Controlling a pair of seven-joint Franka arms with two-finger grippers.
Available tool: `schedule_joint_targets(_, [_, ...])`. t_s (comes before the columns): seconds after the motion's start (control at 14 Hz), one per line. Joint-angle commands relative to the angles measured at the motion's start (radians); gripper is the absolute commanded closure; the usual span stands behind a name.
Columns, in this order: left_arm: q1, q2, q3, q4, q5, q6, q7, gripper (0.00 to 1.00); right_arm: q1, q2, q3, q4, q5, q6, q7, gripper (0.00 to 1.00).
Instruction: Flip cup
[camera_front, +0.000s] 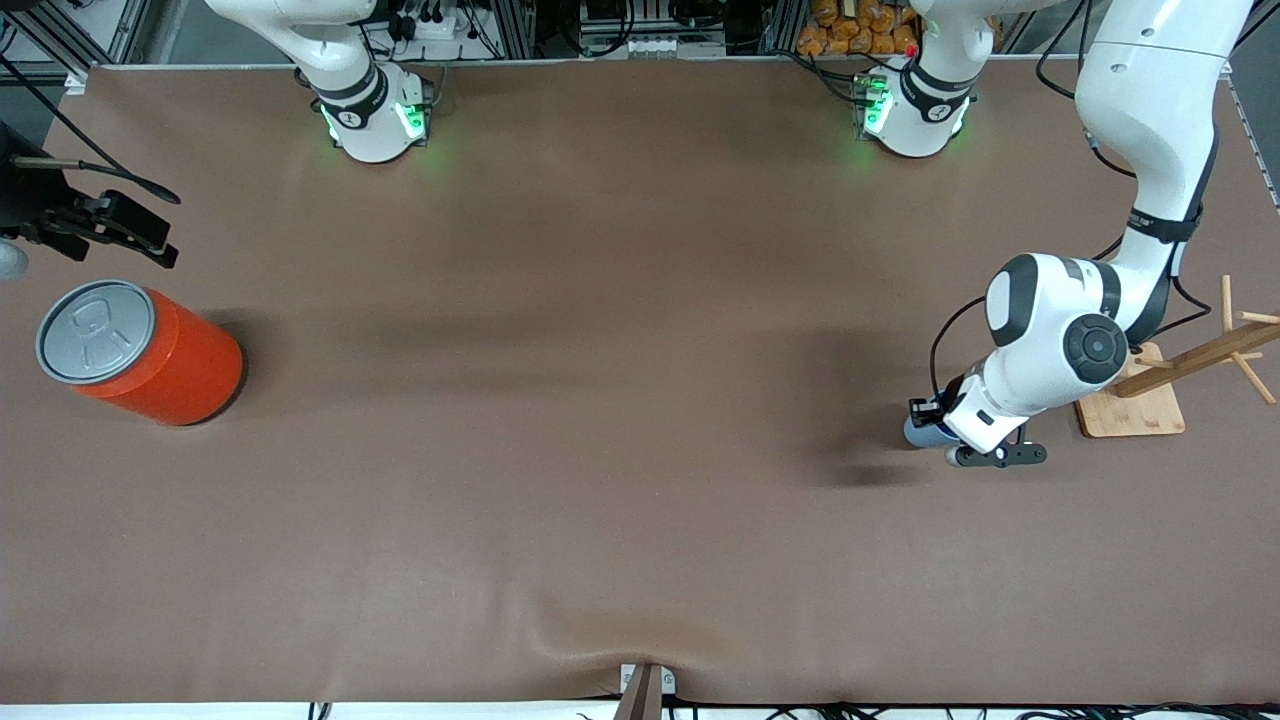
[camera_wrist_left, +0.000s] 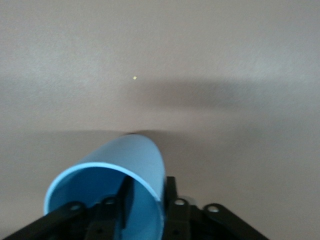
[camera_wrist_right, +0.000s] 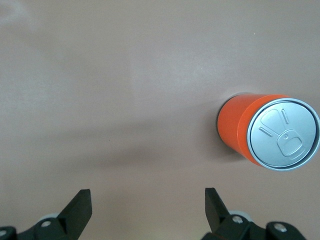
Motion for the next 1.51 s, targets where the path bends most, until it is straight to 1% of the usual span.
schedule_joint_targets(0.0, [-0.006,-0.017,0.002,0.052,0.039,-0.105,-0.019,0.0,-0.011,-0.013,0.001,-0.002,0.011,-0.009,-0.01,0.0])
schedule_joint_targets(0.29, [-0.012,-0.023,-0.002,0.188,0.042,-0.291,-0.019,0.0,-0.011,-0.013,0.001,-0.002,0.011,-0.009,-0.01,0.0])
schedule_joint_targets(0.65, [-0.006,-0.046,0.002,0.313,0.045,-0.394,-0.016,0.0,-0.011,-0.013,0.001,-0.002,0.011,-0.009,-0.01,0.0])
schedule_joint_targets(0.86, [-0.003,-0.091,0.004,0.403,0.087,-0.478,-0.018,0.0,-0.011,-0.013,0.001,-0.002,0.011,-0.009,-0.01,0.0])
schedule_joint_targets(1.08, [0.0,-0.227,-0.001,0.402,0.085,-0.55,-0.031,0.0,-0.011,-0.013,0.001,-0.002,0.011,-0.009,-0.01,0.0])
schedule_joint_targets(1.29, [0.002,-0.327,-0.007,0.39,0.068,-0.641,-0.03,0.0,-0.013,-0.013,0.001,-0.004,0.011,-0.009,-0.01,0.0])
schedule_joint_targets(1.43, [0.002,-0.387,-0.007,0.361,0.067,-0.649,-0.03,0.0,-0.011,-0.013,0.001,-0.004,0.011,-0.011,-0.016,0.0])
